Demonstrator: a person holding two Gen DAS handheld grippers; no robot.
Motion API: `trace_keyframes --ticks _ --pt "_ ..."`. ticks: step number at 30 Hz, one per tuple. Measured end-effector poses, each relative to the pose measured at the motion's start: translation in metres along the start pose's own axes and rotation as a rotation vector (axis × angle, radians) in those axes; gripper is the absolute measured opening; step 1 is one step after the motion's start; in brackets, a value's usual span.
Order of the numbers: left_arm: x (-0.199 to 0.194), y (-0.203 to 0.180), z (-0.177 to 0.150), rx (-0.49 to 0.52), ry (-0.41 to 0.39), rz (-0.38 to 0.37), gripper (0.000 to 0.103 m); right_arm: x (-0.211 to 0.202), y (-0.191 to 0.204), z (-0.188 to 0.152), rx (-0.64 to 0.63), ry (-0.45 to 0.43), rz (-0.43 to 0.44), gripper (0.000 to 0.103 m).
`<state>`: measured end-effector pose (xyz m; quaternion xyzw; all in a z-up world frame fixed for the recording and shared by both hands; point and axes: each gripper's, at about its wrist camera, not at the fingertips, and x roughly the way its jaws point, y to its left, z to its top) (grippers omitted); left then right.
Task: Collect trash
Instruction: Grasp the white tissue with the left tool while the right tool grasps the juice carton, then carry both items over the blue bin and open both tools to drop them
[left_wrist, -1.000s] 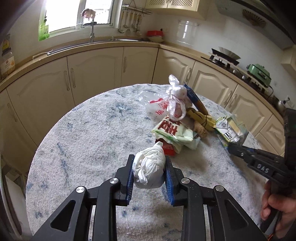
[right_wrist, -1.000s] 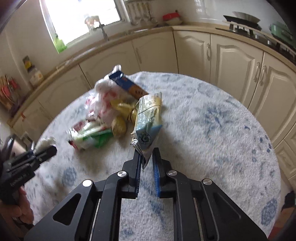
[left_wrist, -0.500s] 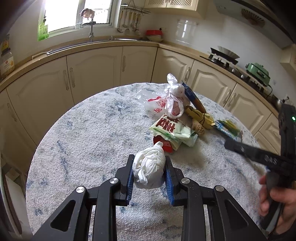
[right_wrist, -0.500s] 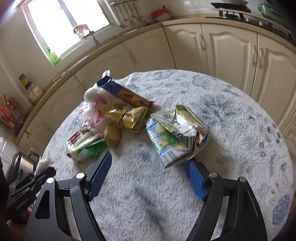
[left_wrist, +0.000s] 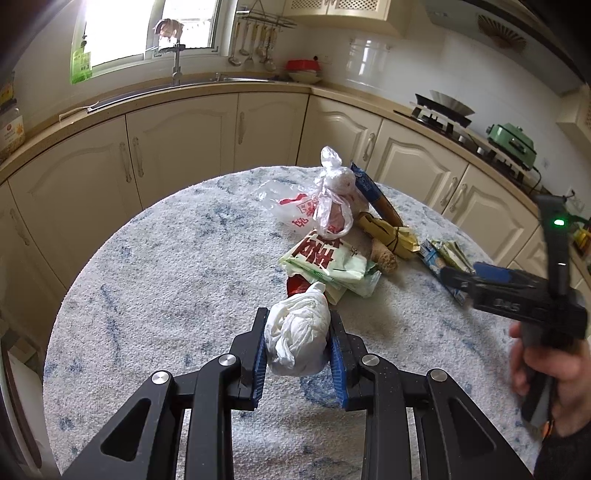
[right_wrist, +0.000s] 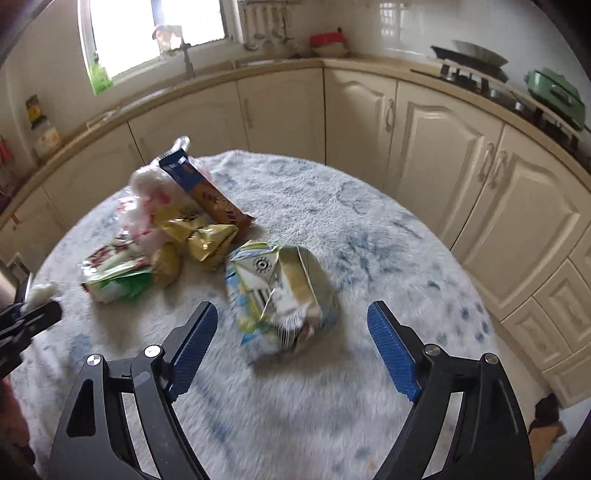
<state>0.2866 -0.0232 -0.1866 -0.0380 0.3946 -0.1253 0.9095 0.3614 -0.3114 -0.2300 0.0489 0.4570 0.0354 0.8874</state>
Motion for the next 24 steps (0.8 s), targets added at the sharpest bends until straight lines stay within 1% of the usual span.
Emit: trace_keyframes --ticks 2,3,5,7,11,14,19,24 --pt "0.000 -0.001 0.000 0.000 0.001 0.003 0.025 0.019 0.001 0.005 -0.023 0.040 0.015 0.083" --pt "0.001 -0.001 0.000 0.002 0.001 0.004 0.025 0.018 0.005 0.008 -0.050 0.025 0.005 0.072" --pt "0.001 -0.002 0.000 0.000 0.002 0.003 0.025 0.020 0.008 0.011 -0.068 0.032 0.047 0.071" --pt "0.000 -0.003 0.000 -0.001 0.000 -0.002 0.025 0.020 0.010 0.009 -0.090 0.026 0.035 0.070" --pt "-0.008 -0.012 -0.003 0.017 -0.010 -0.006 0.025 0.011 0.006 -0.001 -0.066 0.022 0.075 0.070" --pt "-0.016 -0.022 -0.005 0.036 -0.018 -0.015 0.025 -0.006 0.003 -0.012 -0.043 0.001 0.104 0.070" --pt "-0.032 -0.044 -0.008 0.068 -0.041 -0.043 0.025 -0.045 -0.005 -0.026 -0.022 -0.050 0.115 0.070" --pt "-0.053 -0.077 -0.010 0.120 -0.072 -0.090 0.025 -0.086 -0.016 -0.035 0.000 -0.109 0.118 0.070"
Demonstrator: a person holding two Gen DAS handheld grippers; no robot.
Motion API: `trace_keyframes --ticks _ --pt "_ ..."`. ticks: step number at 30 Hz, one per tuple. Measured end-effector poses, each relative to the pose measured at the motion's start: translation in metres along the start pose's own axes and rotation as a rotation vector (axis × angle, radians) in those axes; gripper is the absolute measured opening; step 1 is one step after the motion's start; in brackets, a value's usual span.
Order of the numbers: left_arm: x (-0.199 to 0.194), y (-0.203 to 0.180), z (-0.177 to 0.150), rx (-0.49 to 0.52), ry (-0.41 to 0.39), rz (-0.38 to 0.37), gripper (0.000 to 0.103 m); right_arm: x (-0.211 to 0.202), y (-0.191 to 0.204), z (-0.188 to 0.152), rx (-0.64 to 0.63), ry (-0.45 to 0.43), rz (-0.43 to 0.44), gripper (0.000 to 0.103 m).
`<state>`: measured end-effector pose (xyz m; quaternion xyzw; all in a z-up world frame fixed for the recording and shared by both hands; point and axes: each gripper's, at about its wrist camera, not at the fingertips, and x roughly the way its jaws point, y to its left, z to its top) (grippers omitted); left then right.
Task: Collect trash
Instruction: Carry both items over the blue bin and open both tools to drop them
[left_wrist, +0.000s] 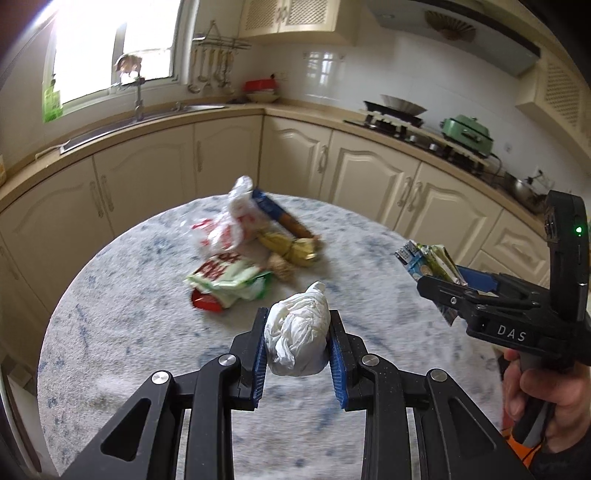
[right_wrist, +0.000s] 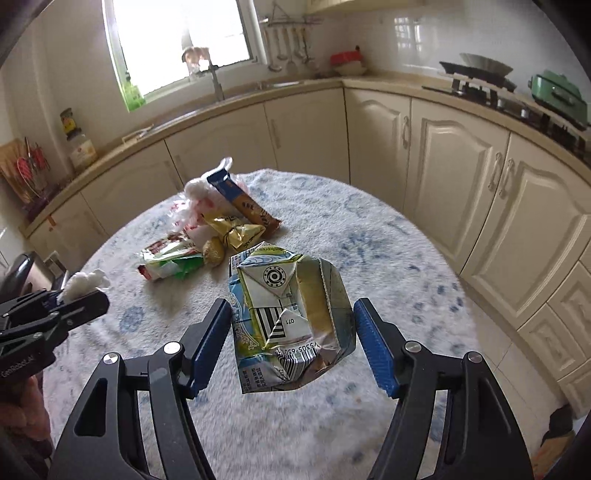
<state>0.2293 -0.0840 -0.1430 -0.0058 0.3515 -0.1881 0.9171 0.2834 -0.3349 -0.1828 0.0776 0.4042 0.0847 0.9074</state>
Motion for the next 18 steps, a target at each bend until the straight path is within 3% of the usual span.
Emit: trace_keyframes --ticks 7,18 --pt "-0.003 -0.056 0.011 0.069 -0.018 -0.073 0.025 -0.056 -0.028 -0.012 0.070 -0.077 -0.017 0.070" --pt "0.036 -0.186 0.033 0.213 0.015 -0.245 0.025 -0.147 -0.129 -0.056 0.235 -0.165 -0.182 0.070"
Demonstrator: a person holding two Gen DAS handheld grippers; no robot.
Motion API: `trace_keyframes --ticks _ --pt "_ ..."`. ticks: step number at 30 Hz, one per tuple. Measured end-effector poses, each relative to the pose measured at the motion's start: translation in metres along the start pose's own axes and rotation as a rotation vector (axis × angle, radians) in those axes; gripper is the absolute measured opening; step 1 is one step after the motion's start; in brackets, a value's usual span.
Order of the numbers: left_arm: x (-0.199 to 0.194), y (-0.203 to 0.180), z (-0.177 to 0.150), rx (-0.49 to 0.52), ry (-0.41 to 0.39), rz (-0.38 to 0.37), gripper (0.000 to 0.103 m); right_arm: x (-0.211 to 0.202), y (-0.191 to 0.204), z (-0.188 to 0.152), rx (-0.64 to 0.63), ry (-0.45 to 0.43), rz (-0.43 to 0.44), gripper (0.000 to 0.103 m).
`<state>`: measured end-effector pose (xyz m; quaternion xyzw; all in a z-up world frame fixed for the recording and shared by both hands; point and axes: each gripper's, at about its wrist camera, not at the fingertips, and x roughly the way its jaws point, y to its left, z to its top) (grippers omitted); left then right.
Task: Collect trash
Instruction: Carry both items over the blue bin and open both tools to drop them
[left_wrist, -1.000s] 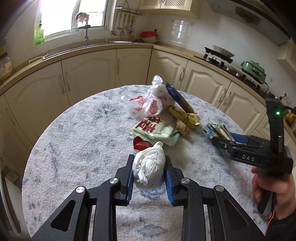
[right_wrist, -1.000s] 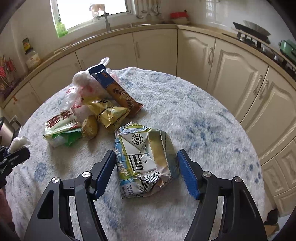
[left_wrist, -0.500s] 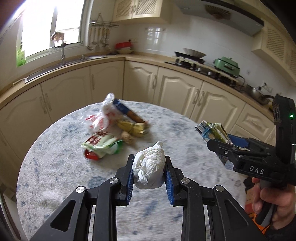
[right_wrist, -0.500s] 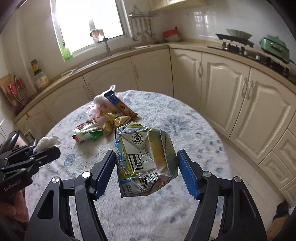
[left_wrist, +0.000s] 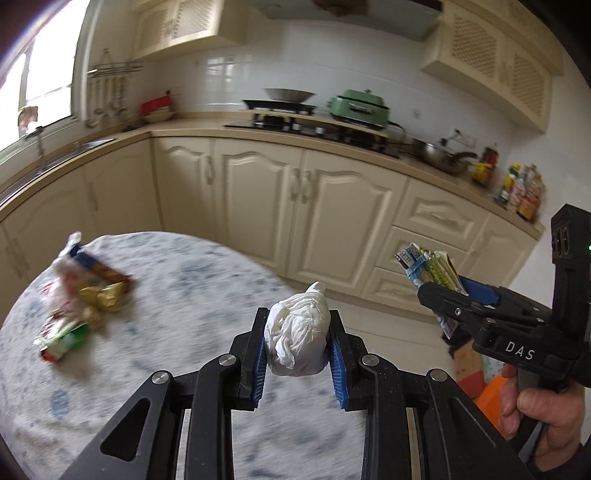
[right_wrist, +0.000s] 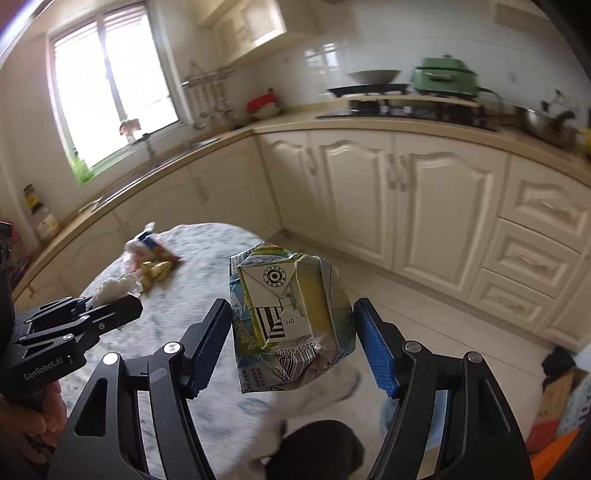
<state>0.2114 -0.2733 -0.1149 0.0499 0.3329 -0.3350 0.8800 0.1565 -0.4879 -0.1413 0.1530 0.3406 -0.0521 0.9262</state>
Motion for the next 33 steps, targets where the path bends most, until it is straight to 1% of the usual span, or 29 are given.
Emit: trace_keyframes --ticks 3,7,9,13,17,21,25,26,28,29,30,31,32,33 --pt "0.027 -0.036 0.010 0.051 0.027 -0.047 0.025 -0.014 -0.042 -0.007 0.061 -0.007 -0.057 0.070" --pt "0.068 -0.077 0.021 0.094 0.076 -0.099 0.025 -0.027 -0.100 -0.021 0.149 -0.003 -0.125 0.070" --pt "0.091 -0.094 0.026 0.109 0.107 -0.121 0.025 -0.030 -0.127 -0.029 0.193 0.005 -0.157 0.070" --pt "0.144 -0.126 0.034 0.144 0.184 -0.151 0.025 -0.025 -0.173 -0.045 0.267 0.032 -0.191 0.070" --pt "0.204 -0.144 0.036 0.169 0.287 -0.164 0.026 -0.008 -0.215 -0.067 0.341 0.078 -0.199 0.070" --pt "0.265 -0.161 0.039 0.176 0.385 -0.168 0.026 0.018 -0.247 -0.090 0.408 0.132 -0.191 0.070" --pt "0.336 -0.178 0.056 0.190 0.452 -0.167 0.028 0.043 -0.277 -0.112 0.477 0.184 -0.179 0.070" --pt "0.349 -0.179 0.057 0.189 0.461 -0.159 0.028 0.049 -0.283 -0.117 0.493 0.196 -0.171 0.070" --pt "0.376 -0.184 0.057 0.194 0.486 -0.124 0.041 0.061 -0.297 -0.125 0.531 0.217 -0.164 0.072" --pt "0.386 -0.186 0.057 0.189 0.500 -0.108 0.055 0.067 -0.304 -0.129 0.551 0.224 -0.165 0.072" --pt "0.396 -0.190 0.057 0.184 0.507 -0.096 0.068 0.072 -0.310 -0.132 0.566 0.231 -0.162 0.076" --pt "0.400 -0.192 0.056 0.182 0.505 -0.083 0.073 0.075 -0.314 -0.135 0.582 0.235 -0.161 0.080" --pt "0.404 -0.193 0.057 0.184 0.497 -0.071 0.077 0.078 -0.319 -0.138 0.602 0.237 -0.168 0.089" --pt "0.406 -0.196 0.056 0.190 0.494 -0.060 0.080 0.079 -0.321 -0.140 0.611 0.239 -0.174 0.091"
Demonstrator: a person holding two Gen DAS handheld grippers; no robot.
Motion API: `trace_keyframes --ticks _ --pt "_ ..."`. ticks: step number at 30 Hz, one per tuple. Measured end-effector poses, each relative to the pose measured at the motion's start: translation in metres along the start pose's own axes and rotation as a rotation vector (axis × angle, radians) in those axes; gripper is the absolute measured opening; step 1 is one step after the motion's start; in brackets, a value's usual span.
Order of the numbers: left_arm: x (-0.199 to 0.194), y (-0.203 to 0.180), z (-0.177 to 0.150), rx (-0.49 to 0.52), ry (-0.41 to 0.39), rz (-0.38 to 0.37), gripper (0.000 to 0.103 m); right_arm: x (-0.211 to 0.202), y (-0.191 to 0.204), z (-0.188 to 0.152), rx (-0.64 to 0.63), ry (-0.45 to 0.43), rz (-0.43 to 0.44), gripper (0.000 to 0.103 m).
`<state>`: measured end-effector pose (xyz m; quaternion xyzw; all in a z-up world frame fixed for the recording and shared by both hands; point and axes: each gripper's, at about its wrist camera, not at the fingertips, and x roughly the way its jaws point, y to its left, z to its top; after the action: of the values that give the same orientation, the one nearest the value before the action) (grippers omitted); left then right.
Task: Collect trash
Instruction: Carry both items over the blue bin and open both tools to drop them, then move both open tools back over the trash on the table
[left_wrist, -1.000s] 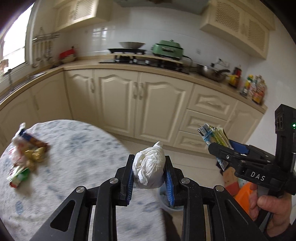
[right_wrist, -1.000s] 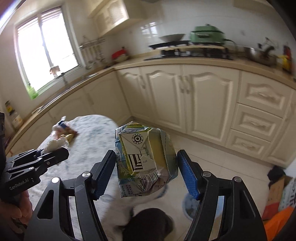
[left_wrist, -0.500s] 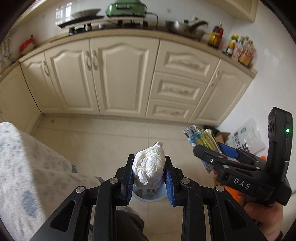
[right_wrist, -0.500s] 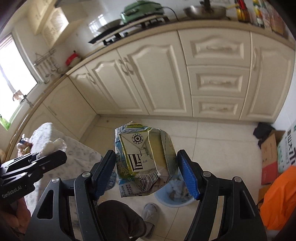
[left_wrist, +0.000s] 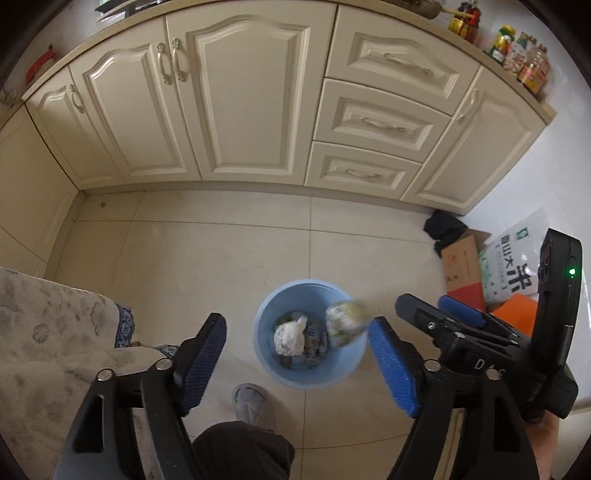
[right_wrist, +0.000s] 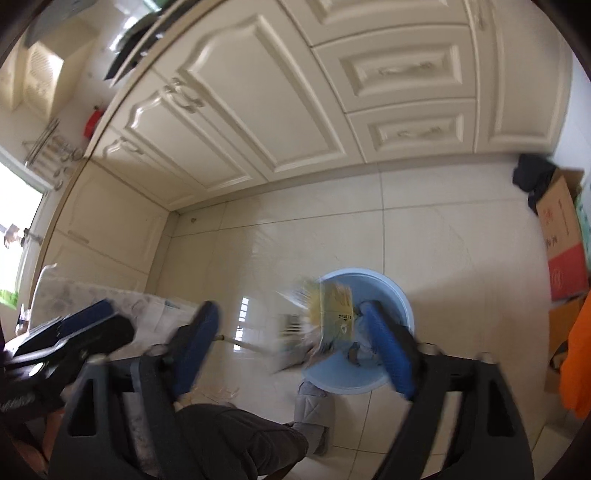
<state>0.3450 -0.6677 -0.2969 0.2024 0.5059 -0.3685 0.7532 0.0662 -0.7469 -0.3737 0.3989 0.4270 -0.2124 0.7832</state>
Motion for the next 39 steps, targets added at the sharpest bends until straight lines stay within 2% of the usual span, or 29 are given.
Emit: trace_keyframes --ticks 2,5,7,12,19,21,29,39 --pt "-0.001 -0.006 -0.003 0.004 -0.002 0.018 0.087 0.002 -0.005 -0.001 0.011 0.003 -0.003 0.093" --pt "-0.009 -0.014 -0.011 0.010 -0.023 0.040 0.095 0.000 -0.007 -0.004 0.020 -0.005 -0.013 0.100" --pt "-0.020 -0.017 -0.016 0.014 -0.042 0.050 0.096 -0.004 -0.008 -0.006 0.028 -0.012 -0.021 0.103" --pt "-0.070 -0.021 -0.043 0.011 -0.103 0.055 0.100 -0.020 -0.001 -0.009 0.038 -0.033 -0.049 0.103" --pt "-0.161 -0.003 -0.090 -0.006 -0.260 0.048 0.102 -0.062 0.036 -0.009 -0.004 -0.109 -0.026 0.103" --pt "-0.184 0.007 -0.104 -0.022 -0.305 0.048 0.102 -0.078 0.055 -0.009 -0.031 -0.138 -0.010 0.103" --pt "-0.285 0.074 -0.194 -0.149 -0.452 0.073 0.102 -0.120 0.152 -0.021 -0.176 -0.210 0.079 0.103" --pt "-0.380 0.138 -0.320 -0.300 -0.583 0.146 0.102 -0.150 0.277 -0.061 -0.369 -0.235 0.200 0.103"
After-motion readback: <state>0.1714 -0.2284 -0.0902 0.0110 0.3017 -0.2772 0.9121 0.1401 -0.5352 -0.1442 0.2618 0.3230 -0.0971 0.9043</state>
